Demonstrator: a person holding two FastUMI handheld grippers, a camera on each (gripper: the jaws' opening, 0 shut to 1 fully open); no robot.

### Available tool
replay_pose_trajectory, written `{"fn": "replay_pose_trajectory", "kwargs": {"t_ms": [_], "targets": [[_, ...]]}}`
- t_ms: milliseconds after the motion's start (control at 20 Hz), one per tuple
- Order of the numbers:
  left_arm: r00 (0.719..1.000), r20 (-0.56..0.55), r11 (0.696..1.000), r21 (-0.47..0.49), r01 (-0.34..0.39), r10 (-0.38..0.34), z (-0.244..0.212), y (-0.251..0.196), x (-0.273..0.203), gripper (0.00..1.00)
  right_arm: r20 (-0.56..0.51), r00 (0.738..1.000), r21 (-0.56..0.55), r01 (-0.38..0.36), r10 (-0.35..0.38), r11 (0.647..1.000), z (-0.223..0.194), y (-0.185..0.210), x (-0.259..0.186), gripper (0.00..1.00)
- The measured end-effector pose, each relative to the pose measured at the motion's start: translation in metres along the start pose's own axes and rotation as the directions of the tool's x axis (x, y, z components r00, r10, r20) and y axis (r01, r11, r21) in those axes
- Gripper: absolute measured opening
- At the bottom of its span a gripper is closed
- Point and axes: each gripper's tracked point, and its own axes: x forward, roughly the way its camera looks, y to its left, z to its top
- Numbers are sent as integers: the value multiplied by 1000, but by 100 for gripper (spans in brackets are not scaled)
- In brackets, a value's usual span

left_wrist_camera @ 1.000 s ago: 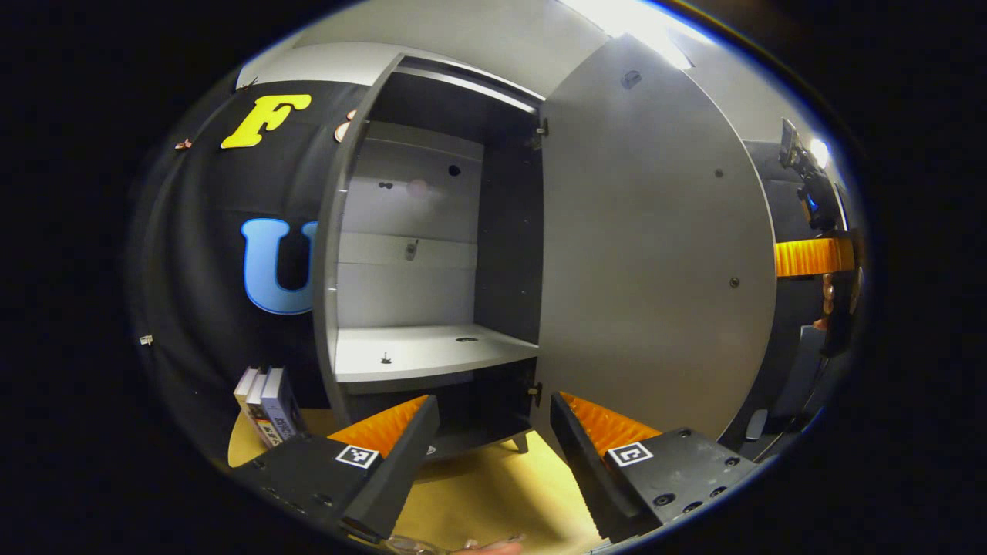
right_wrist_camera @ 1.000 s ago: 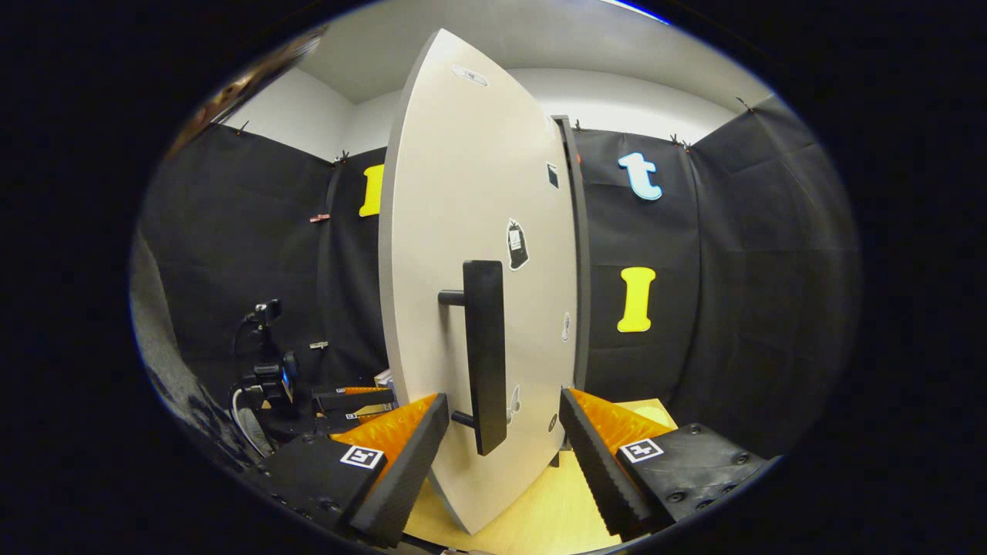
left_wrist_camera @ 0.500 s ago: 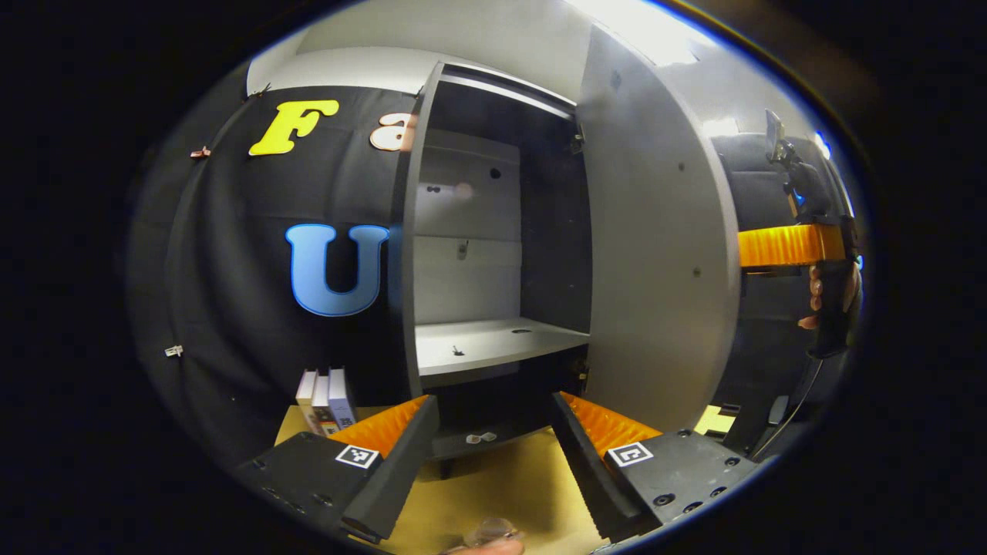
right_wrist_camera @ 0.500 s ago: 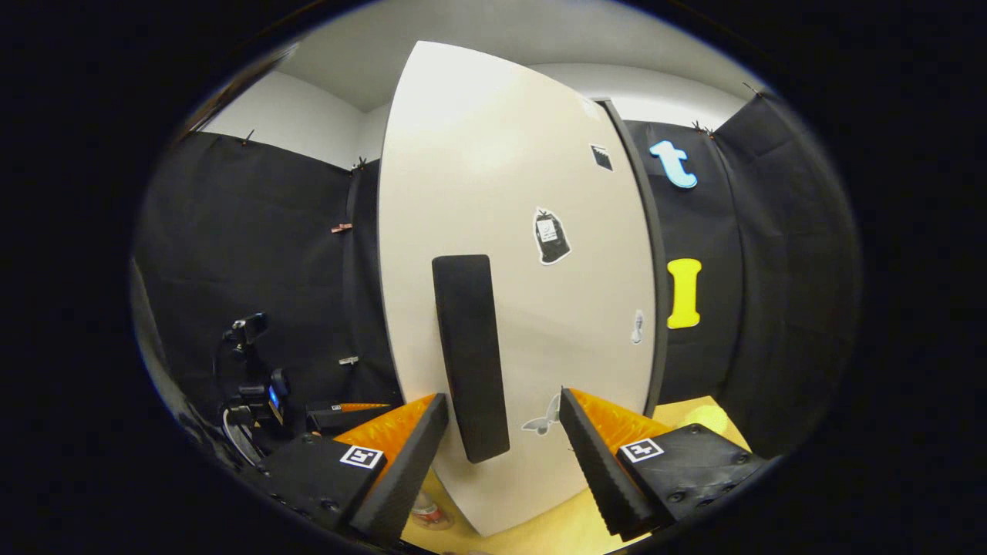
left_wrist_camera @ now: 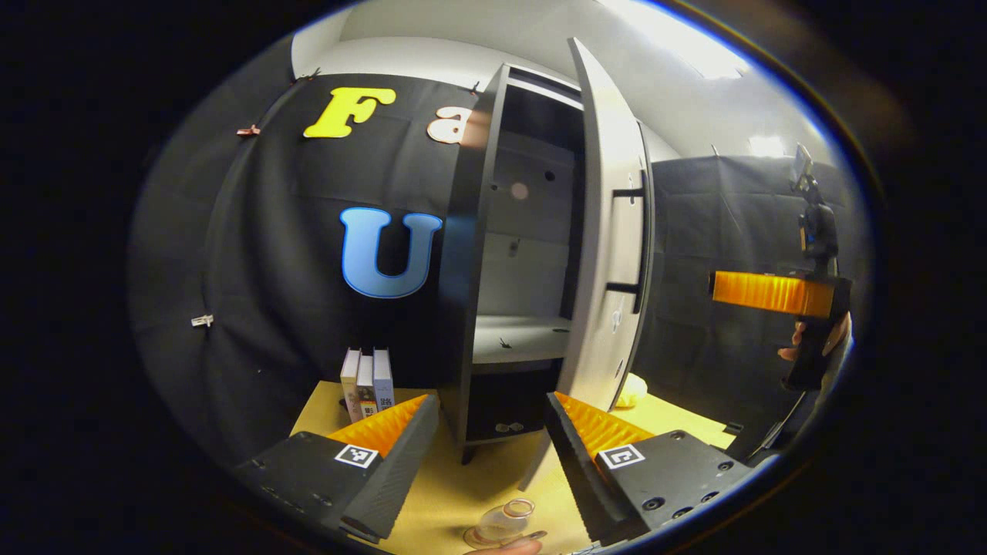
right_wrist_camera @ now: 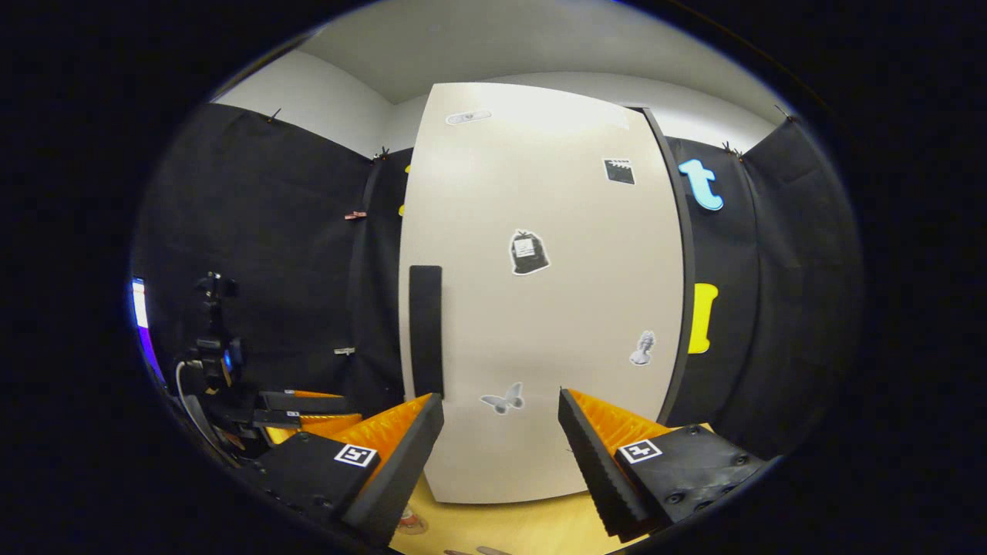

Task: Open the cabinet door with the right hand, grasp the bottle in the cabinet with the left hand and place it on the coaster, then close the cabinet door with the right hand.

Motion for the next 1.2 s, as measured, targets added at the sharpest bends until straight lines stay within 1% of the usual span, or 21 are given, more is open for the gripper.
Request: {"fn": "replay_pose_trajectory", "kwargs": {"t_ms": [150, 250, 300, 350, 450, 500, 550, 600, 650, 700, 750, 800, 850, 950, 1050, 1200], "targets": [[998, 16, 996, 53, -68, 68, 6, -8, 2, 89, 13, 994, -51, 107, -107, 993, -8, -38, 9, 97], [996, 9, 995, 49, -90, 90, 5, -24, 7, 88, 6, 989, -34, 147, -147, 989, -15, -54, 15, 97], [996, 0, 995, 38, -92, 92, 4, -34, 8, 88, -2, 989, -19, 147, -147, 989, -17, -58, 17, 97], [996, -1, 995, 32, -91, 91, 6, -43, 10, 84, -3, 991, -5, 133, -133, 991, -18, -57, 20, 97], [995, 0, 994, 38, -100, 100, 10, -57, 10, 84, 12, 993, 17, 120, -120, 993, -14, -60, 15, 98], [994, 1, 993, 44, -106, 106, 11, -62, 12, 88, 23, 993, 19, 118, -118, 993, -12, -61, 13, 97], [994, 3, 993, 48, -110, 110, 11, -68, 13, 88, 32, 993, 16, 112, -113, 994, -10, -63, 12, 97], [994, 6, 992, 46, -114, 114, 13, -73, 15, 84, 38, 993, 8, 112, -112, 994, -10, -65, 10, 97], [994, 7, 993, 42, -111, 111, 12, -79, 17, 84, 43, 993, 0, 114, -114, 993, -10, -69, 9, 97], [994, 10, 994, 39, -107, 106, 14, -84, 19, 88, 46, 992, -4, 115, -114, 993, -10, -71, 8, 97], [994, 16, 994, 41, -106, 105, 17, -87, 21, 88, 46, 992, -3, 116, -116, 993, -12, -74, 8, 97], [994, 21, 993, 48, -109, 108, 20, -89, 23, 84, 45, 992, 2, 119, -119, 993, -13, -76, 7, 97], [993, 26, 992, 57, -113, 111, 23, -91, 25, 88, 45, 992, 9, 118, -119, 993, -14, -77, 7, 97], [993, 34, 991, 68, -118, 116, 28, -96, 28, 89, 44, 991, 20, 129, -130, 991, -16, -80, 6, 97], [994, 40, 991, 75, -108, 105, 31, -102, 31, 91, 44, 989, 14, 142, -142, 990, -18, -83, 6, 97], [994, 51, 990, 98, -100, 95, 38, -106, 35, 91, 49, 987, 2, 153, -153, 988, -21, -85, 5, 98]]}}
